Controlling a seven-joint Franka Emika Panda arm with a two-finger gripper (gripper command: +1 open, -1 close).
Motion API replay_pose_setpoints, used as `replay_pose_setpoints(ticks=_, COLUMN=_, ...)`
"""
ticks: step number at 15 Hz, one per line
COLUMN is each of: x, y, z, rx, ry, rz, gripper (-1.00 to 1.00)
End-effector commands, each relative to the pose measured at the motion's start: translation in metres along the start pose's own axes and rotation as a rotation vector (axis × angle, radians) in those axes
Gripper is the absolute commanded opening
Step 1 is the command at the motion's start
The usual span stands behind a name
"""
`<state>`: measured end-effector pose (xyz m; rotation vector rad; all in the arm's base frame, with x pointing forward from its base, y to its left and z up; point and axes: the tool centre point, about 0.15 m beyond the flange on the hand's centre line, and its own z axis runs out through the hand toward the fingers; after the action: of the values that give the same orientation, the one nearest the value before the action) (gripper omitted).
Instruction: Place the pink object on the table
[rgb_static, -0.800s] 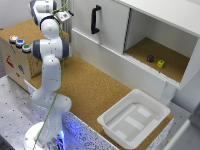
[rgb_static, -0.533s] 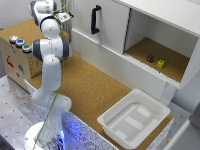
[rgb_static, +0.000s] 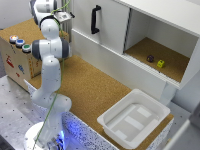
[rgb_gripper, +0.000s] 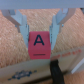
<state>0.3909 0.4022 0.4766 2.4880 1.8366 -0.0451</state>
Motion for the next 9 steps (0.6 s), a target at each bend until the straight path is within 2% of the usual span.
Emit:
replay_pose_setpoints(ticks=1, x=-0.139, y=0.004, z=0.036, rx=0.034, ry=0.210, rz=0.347, gripper=-1.00)
replay_pose_setpoints(ticks=2, x=-0.160, y=0.001, z=0.050, rx=0.015, ry=0.185, rz=0.412, gripper=-1.00)
replay_pose_setpoints(ticks=5, x=-0.206, y=-0.009, z=0.094, rx=0.064, ry=0.195, rz=0.609, gripper=-1.00)
replay_pose_setpoints(ticks=8, x=-0.233, y=-0.004, z=0.140, rx=0.116, ry=0.166, rz=0.780, gripper=-1.00)
replay_pose_setpoints(ticks=9, x=-0.236, y=0.002, z=0.152, rx=0.106, ry=0.139, rz=0.821, gripper=-1.00)
